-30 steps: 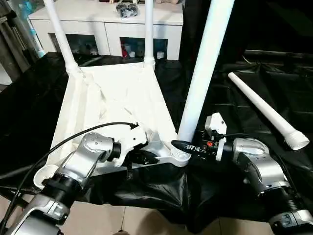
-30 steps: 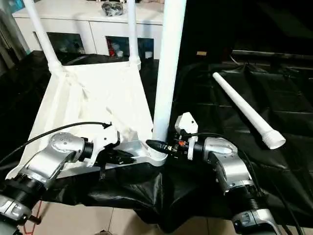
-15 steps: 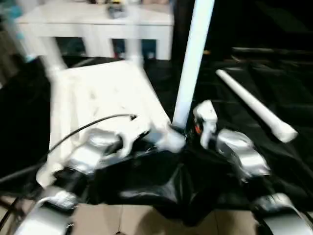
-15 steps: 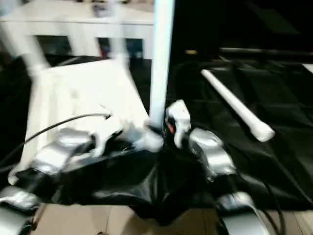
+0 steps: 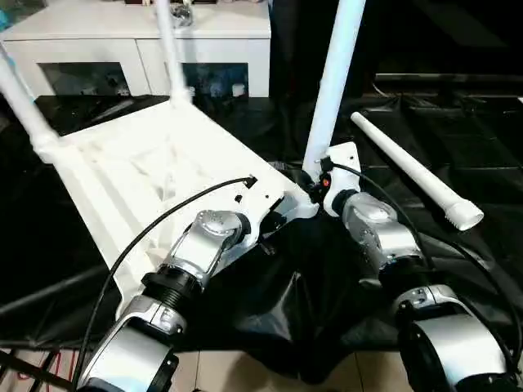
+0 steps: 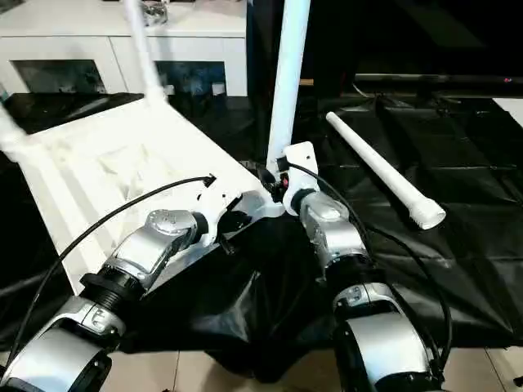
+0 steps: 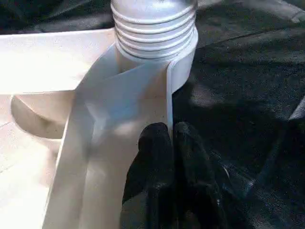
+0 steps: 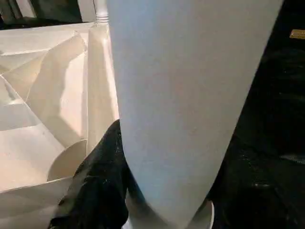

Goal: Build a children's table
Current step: Rotate leg to tighten

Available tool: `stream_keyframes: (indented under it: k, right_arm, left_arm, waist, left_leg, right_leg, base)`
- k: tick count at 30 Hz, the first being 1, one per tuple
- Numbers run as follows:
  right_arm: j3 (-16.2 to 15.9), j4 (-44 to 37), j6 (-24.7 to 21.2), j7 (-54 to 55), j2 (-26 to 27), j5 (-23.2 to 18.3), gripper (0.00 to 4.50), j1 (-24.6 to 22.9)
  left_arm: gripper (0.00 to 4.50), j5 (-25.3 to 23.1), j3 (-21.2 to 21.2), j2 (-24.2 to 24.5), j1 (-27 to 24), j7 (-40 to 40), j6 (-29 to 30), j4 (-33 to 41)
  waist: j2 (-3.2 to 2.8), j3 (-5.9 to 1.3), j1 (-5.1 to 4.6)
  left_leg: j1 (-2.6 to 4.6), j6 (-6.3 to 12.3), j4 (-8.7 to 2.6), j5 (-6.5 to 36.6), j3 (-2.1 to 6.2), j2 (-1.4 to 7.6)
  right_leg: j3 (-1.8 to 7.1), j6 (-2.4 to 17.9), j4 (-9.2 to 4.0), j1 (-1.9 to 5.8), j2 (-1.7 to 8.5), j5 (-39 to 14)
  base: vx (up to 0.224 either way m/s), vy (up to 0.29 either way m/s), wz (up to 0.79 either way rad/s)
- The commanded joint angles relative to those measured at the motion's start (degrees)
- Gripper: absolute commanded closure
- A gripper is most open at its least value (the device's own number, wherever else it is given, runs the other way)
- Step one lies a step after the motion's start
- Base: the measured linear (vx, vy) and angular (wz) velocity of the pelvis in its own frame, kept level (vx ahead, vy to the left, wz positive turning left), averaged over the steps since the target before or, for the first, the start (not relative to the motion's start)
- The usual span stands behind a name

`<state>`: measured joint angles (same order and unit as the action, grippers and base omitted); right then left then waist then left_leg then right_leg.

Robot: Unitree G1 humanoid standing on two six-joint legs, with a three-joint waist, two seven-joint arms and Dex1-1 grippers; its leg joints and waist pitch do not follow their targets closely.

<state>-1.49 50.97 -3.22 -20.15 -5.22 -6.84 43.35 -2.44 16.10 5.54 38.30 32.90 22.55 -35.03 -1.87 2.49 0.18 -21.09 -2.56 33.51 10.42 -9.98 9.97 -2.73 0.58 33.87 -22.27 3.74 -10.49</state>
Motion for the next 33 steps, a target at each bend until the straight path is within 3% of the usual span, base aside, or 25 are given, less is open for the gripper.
stream_keyframes:
  k: [1, 5, 14, 15, 16, 21, 24, 25, 29, 33]
  right_arm:
    - [-2.52, 7.16, -3.99, -1.72, 3.29, 1.31, 2.62, -3.11]
    - [-2.77, 7.79, -3.7, -1.79, 3.46, 1.69, 2.62, -2.71]
    - [-2.59, 8.65, -3.62, -2.51, 3.25, 2.72, 2.62, -1.94]
    - [-2.54, 8.59, -3.41, -3.3, 3.13, 2.66, 2.62, -1.77]
    - [-2.39, 8.65, -3.25, -3.89, 3.08, 2.64, 2.06, -1.61]
    - [-1.73, 7.88, -3.21, -5.72, 2.74, 1.87, 1.75, -0.87]
    - [-1.78, 7.12, -2.97, -7.28, 2.45, 1.56, 1.45, -0.53]
    - [-1.78, 7.01, -2.92, -7.51, 2.4, 1.53, 1.32, -0.48]
    - [-1.66, 5.96, -2.79, -9.24, 1.79, 1.22, 0.93, -0.03]
    - [-2.17, 3.58, -2.99, -12.71, 0.23, 1.44, 0.82, 0.0]
  left_arm:
    - [4.5, -0.66, 0.12, -0.66, 2.55, -0.91, -1.25, 1.12]
    - [4.5, -0.88, -0.11, -0.71, 2.72, -1.21, -1.33, 0.8]
    - [4.5, -0.54, 0.58, -0.22, 2.02, 1.35, -3.78, 1.86]
    - [4.5, -0.48, 0.74, -0.02, 1.72, 1.97, -4.01, 2.36]
    - [4.5, -0.45, 0.84, 0.1, 1.53, 2.34, -4.13, 2.68]
    - [4.5, 0.22, 1.33, 1.19, 0.26, 5.23, -4.93, 4.72]
    - [4.5, 0.78, 1.45, 1.91, -0.42, 7.06, -5.38, 5.86]
    - [4.5, 0.87, 1.45, 2.01, -0.52, 7.34, -5.43, 6.02]
    - [4.5, 1.31, 1.4, 2.98, -1.21, 8.98, -5.36, 7.32]
    - [4.5, 1.81, 1.23, 4.44, -2.0, 11.15, -5.57, 8.73]
  waist:
    - [-0.12, -2.73, 0.29]
    - [-0.22, -2.48, 0.07]
    - [-0.32, -2.48, -0.02]
    - [-0.23, -2.61, 0.01]
    - [-0.26, -2.66, 0.01]
    - [-0.13, -2.99, 0.3]
    - [-0.04, -2.97, 0.3]
    - [-0.1, -3.05, 0.41]
    - [-0.18, -3.18, 0.54]
    - [-0.26, -3.47, 0.9]
  left_leg:
    - [0.31, 0.78, -4.55, 20.59, 1.27, 2.72]
    - [0.73, -0.33, -4.69, 24.36, 1.53, 2.77]
    - [0.65, -0.65, -4.86, 25.4, 1.62, 2.79]
    - [0.41, -0.5, -4.87, 24.35, 1.64, 2.79]
    - [0.36, -0.4, -4.87, 23.87, 1.59, 2.8]
    - [0.3, 0.53, -4.57, 20.19, 1.18, 2.86]
    - [-0.16, 1.55, -4.6, 17.36, 1.08, 2.92]
    - [0.12, 1.7, -4.51, 16.96, 0.98, 2.97]
    - [0.03, 2.37, -4.39, 14.5, 0.89, 3.07]
    - [0.15, 3.23, -4.05, 11.75, 0.72, 3.16]
  right_leg:
    - [2.17, 12.19, -5.06, 1.66, 4.46, -19.9]
    - [2.12, 10.68, -5.55, 1.12, 4.4, -25.29]
    - [2.19, 10.36, -5.6, 0.94, 4.4, -25.0]
    - [2.26, 10.57, -5.46, 1.14, 4.47, -23.84]
    - [2.27, 10.7, -5.4, 1.19, 4.45, -23.13]
    - [2.48, 12.63, -5.04, 1.38, 4.54, -18.29]
    - [2.38, 13.44, -4.6, 1.79, 4.47, -15.03]
    - [2.36, 13.75, -4.57, 1.67, 4.39, -14.24]
    - [2.4, 15.05, -4.11, 1.94, 4.39, -10.23]
    - [2.37, 16.43, -3.6, 2.09, 4.31, -5.45]
  base:
    - [0.0, 0.0, 0.0]
    - [0.0, 0.0, 0.0]
    - [0.0, 0.0, 0.0]
    - [0.0, 0.0, 0.0]
    - [0.0, 0.0, 0.0]
    - [0.0, 0.0, 0.0]
    - [0.0, 0.0, 0.0]
    - [0.0, 0.0, 0.0]
    - [0.0, 0.0, 0.0]
    - [0.0, 0.0, 0.0]
